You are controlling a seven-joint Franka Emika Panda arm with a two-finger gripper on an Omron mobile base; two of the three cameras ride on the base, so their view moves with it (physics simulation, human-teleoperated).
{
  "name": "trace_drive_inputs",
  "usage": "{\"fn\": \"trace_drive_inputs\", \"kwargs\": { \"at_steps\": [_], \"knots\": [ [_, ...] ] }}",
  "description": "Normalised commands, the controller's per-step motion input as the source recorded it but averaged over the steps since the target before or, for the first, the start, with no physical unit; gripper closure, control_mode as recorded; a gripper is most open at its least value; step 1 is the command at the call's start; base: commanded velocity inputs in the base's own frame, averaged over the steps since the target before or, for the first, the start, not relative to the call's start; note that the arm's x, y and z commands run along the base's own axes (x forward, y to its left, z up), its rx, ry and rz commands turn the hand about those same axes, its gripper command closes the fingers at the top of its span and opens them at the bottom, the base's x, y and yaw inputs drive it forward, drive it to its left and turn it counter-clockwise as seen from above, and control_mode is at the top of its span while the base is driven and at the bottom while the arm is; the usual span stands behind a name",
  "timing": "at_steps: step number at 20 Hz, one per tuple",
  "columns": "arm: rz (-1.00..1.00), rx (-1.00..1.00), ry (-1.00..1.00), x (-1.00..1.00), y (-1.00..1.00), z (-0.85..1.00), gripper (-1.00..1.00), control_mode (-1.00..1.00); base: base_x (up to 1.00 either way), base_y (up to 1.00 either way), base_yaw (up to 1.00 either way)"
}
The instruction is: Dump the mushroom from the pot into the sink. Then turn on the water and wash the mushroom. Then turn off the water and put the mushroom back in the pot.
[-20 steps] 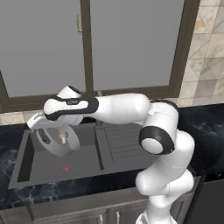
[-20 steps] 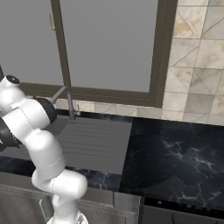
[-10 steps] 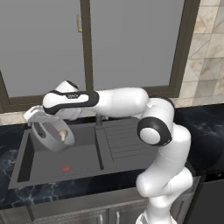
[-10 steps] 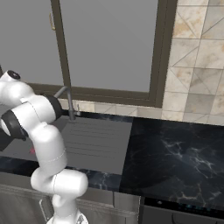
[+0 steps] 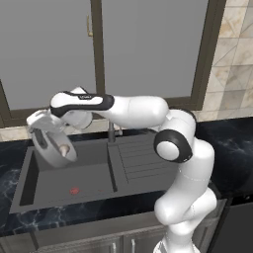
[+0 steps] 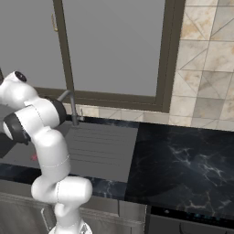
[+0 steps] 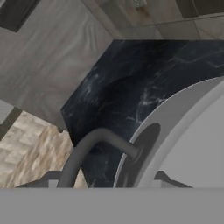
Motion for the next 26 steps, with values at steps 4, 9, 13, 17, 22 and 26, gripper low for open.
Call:
{"fn": "trace_drive_inputs", "kwargs": {
  "at_steps": [4,9,13,17,22,26],
  "knots": [
    [0.0,0.18,0.03,0.15,0.0,0.05,1.0,-1.0,0.0,0.0,0.0],
    [0.0,0.15,0.01,0.28,0.0,0.0,1.0,-1.0,0.0,0.0,0.0],
    [0.0,0.12,0.0,0.38,0.0,0.01,1.0,-1.0,0.0,0.0,0.0],
    [0.0,0.13,0.0,0.36,-0.01,0.11,1.0,-1.0,0.0,0.0,0.0],
    [0.0,0.13,0.0,0.23,-0.05,0.25,1.0,-1.0,0.0,0.0,0.0],
    [0.0,0.08,0.0,0.22,-0.09,0.26,1.0,-1.0,0.0,0.0,0.0]
  ]
}}
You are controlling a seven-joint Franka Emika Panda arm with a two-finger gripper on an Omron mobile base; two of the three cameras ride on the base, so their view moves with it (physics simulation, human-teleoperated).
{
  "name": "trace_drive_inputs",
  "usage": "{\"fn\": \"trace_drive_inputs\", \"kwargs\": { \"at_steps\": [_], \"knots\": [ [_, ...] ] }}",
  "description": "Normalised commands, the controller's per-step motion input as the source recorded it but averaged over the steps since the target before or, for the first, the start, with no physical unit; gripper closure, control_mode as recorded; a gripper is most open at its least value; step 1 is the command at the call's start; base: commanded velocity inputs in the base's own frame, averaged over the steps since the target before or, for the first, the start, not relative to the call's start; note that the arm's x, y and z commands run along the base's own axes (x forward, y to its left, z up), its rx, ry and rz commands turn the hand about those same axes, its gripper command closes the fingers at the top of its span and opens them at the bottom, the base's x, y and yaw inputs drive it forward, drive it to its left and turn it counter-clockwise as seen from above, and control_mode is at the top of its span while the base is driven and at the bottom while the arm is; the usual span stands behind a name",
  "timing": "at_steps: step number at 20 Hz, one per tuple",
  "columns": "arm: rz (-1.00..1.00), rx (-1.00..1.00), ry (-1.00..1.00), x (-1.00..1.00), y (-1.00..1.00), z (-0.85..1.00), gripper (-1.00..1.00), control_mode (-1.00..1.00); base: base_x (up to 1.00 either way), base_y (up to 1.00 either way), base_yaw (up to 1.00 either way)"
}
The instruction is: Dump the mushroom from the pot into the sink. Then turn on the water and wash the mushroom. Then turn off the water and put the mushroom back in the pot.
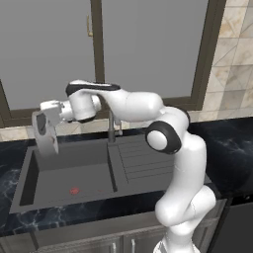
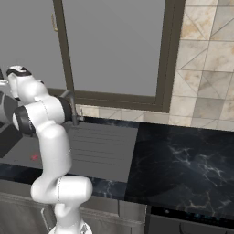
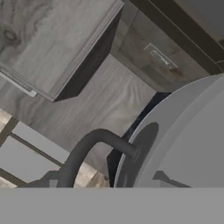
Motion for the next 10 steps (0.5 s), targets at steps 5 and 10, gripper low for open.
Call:
{"fn": "trace_drive_inputs", "kwargs": {
  "at_steps": [5,10],
  "knots": [
    [0.0,0.05,0.0,0.12,-0.13,0.27,1.0,-1.0,0.0,0.0,0.0],
    [0.0,0.01,0.0,0.06,-0.15,0.22,1.0,-1.0,0.0,0.0,0.0]
  ]
}}
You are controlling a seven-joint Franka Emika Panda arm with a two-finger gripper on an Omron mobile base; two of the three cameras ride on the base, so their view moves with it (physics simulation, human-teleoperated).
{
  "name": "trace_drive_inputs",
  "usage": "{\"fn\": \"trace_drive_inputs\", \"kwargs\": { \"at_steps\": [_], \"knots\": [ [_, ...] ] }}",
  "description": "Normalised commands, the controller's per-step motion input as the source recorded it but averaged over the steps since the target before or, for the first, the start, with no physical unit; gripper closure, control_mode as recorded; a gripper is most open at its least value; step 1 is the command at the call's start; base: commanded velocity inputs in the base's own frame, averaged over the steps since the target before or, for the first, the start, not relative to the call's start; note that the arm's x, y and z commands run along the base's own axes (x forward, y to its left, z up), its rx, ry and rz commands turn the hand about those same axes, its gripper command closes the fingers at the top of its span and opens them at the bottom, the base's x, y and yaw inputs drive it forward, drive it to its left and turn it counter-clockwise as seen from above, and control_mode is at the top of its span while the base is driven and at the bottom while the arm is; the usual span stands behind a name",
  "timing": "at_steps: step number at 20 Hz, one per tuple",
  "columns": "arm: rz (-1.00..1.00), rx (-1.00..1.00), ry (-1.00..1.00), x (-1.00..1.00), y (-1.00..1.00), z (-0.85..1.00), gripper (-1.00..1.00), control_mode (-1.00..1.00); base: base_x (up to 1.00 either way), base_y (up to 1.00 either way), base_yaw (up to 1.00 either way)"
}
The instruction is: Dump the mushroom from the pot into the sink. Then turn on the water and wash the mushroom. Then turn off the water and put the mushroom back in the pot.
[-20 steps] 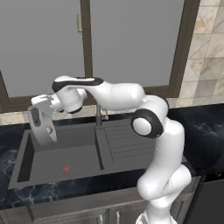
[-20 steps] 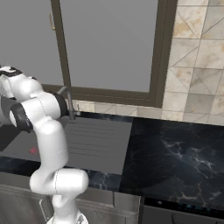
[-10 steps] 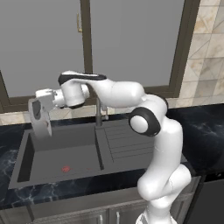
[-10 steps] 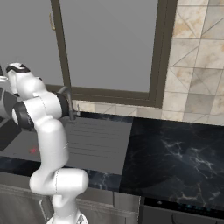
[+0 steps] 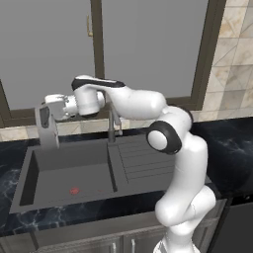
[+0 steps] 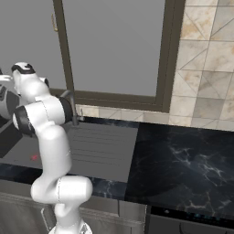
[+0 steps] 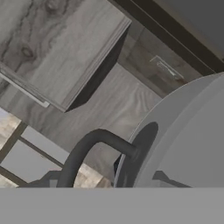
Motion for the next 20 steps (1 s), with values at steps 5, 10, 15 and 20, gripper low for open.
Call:
{"fn": "trace_drive_inputs", "kwargs": {
  "at_steps": [5,10,15,20],
  "knots": [
    [0.0,0.06,0.04,0.04,-0.15,0.19,1.0,-1.0,0.0,0.0,0.0],
    [0.0,0.16,0.08,0.05,-0.16,0.2,1.0,-1.0,0.0,0.0,0.0],
    [0.0,0.16,0.09,0.08,-0.21,0.07,1.0,-1.0,0.0,0.0,0.0],
    [0.0,0.08,0.06,0.11,-0.23,0.04,1.0,-1.0,0.0,0.0,0.0]
  ]
}}
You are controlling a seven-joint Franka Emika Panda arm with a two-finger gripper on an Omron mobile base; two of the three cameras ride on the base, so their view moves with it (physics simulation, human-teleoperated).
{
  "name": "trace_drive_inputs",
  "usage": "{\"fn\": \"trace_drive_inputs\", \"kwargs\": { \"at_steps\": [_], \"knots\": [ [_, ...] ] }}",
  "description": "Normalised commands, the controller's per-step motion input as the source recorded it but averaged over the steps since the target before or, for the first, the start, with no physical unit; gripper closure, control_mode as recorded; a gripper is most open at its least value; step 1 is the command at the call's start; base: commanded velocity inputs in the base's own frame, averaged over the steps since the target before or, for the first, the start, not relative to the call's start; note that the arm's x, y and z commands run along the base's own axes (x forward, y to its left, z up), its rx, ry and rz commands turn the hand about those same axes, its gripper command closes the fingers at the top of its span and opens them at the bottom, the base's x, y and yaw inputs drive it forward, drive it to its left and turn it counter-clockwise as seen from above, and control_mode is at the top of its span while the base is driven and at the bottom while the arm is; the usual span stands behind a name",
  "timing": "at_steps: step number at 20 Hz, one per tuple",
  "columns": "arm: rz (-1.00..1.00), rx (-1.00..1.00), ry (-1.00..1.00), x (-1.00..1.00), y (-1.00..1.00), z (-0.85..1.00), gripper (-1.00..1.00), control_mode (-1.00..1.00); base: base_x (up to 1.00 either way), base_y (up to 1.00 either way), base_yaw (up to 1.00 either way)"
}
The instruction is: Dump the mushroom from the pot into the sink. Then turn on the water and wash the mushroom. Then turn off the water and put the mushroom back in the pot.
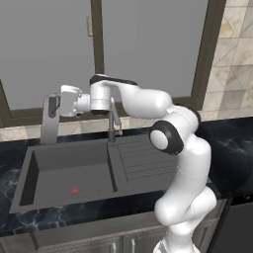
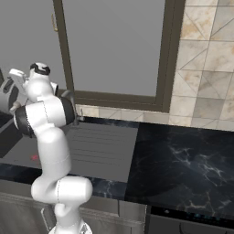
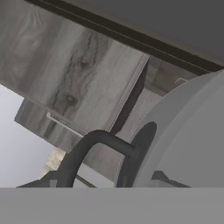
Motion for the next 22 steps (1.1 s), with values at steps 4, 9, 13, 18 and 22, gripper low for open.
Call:
{"fn": "trace_drive_inputs", "kwargs": {
  "at_steps": [4,9,13,18,22],
  "knots": [
    [0.0,0.01,0.03,0.14,-0.19,0.13,1.0,-1.0,0.0,0.0,0.0],
    [0.0,0.01,0.03,0.11,-0.17,0.19,1.0,-1.0,0.0,0.0,0.0],
    [0.0,0.01,0.03,0.11,-0.19,0.21,1.0,-1.0,0.0,0.0,0.0],
    [0.0,0.02,0.03,0.12,-0.17,0.16,1.0,-1.0,0.0,0.0,0.0],
    [0.0,0.04,0.05,0.12,-0.13,0.12,1.0,-1.0,0.0,0.0,0.0]
  ]
}}
